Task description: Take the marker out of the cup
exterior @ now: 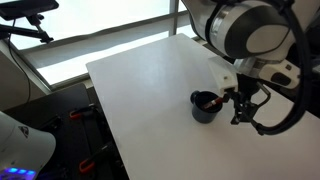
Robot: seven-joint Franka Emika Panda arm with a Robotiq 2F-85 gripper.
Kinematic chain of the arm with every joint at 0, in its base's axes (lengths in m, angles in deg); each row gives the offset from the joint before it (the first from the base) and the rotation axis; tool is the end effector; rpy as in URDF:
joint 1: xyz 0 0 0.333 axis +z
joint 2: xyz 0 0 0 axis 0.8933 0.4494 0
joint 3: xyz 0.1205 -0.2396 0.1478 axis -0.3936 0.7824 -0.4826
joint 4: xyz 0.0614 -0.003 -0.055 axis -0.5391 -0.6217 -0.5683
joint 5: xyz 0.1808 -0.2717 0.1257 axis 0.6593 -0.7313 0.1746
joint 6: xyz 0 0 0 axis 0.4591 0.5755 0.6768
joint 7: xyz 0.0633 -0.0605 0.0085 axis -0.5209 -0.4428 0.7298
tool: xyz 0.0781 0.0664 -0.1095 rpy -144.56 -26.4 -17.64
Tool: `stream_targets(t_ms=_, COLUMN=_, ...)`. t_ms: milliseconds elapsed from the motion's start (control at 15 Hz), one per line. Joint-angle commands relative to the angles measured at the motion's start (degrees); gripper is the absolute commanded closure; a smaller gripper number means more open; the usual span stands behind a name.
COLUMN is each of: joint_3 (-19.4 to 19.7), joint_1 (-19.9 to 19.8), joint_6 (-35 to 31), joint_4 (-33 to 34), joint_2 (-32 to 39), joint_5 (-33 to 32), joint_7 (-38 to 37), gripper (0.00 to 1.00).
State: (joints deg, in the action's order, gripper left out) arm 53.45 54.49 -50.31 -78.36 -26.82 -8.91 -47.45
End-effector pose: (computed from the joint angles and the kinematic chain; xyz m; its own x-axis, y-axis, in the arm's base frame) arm 0.5772 -0.2235 0.2058 0.8277 -0.5612 0.0084 -0.5568 -0.8191 0.1382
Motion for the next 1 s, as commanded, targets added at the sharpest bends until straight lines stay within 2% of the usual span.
stream_targets(t_ms=0, joint_3=-1.1, joint_1=-1.2, joint_6=-2.5, joint_4=-1.9, joint_2=-2.3, joint_5=1.4, joint_7=2.0, gripper=0.00)
stream_targets(t_ms=267, joint_3=-1.6, joint_1=-1.8, joint_6=-2.3, joint_4=-1.8, joint_2=-2.5, joint_5=1.5, joint_7=3.3, gripper=0.00)
stream_targets(t_ms=733, joint_3=-4.1, joint_1=-4.3, joint_6=2.5, joint_4=-0.9, joint_2=-2.5, joint_5=4.5, joint_7=11.1, gripper=0.00)
stream_targets(t_ms=933, joint_3=-5.1, joint_1=-5.3, joint_6=2.4, joint_4=-0.9, joint_2=-2.4, joint_5=5.7, joint_7=14.1, gripper=0.00)
